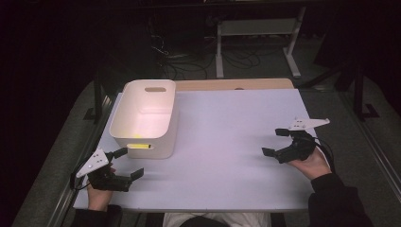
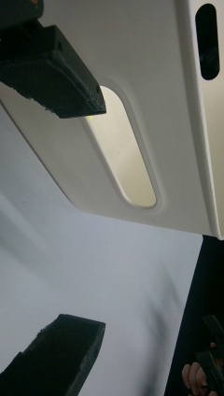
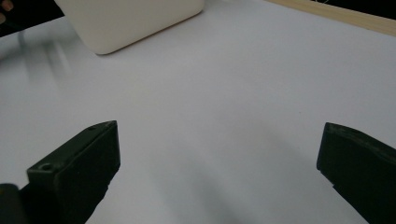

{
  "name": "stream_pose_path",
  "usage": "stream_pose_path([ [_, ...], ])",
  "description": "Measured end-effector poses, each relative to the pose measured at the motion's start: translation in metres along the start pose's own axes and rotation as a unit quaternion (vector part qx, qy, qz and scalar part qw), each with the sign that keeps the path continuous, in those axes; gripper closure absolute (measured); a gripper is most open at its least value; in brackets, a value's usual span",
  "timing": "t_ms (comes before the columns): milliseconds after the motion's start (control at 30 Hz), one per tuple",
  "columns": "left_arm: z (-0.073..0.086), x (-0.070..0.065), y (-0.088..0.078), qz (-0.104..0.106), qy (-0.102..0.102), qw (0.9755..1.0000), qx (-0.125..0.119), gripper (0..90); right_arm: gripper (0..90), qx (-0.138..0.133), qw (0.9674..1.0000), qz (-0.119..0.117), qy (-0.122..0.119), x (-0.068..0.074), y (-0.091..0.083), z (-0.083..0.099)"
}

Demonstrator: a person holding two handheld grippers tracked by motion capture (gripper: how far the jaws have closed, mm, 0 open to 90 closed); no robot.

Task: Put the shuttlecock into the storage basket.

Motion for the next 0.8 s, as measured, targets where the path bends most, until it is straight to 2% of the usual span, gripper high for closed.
stream_pose_path([
  [500,0.001,0.0,0.0,-0.001,0.0,1.0,0.003,0.0,0.0,-0.012,0.9988,0.045,0.017,-0.011,-0.006,0.027],
  [600,0.0,0.0,0.0,-0.001,0.0,1.0,0.002,0.0,0.0,-0.025,0.9979,0.057,0.018,-0.012,-0.01,0.029],
  [800,0.0,0.0,0.0,-0.003,0.0,1.0,-0.001,0.0,0.0,-0.033,0.9968,0.069,0.023,-0.012,-0.017,0.039],
])
Point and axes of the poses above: each handheld gripper's, and its own axes: y roughly forward along the jaws, z roughly out of its underside, x roughly to its left, the point moved 8 cm from there along y, roughly forward along the jaws, and after that the axes turned 11 degrees about x, right-handed, at the moved point
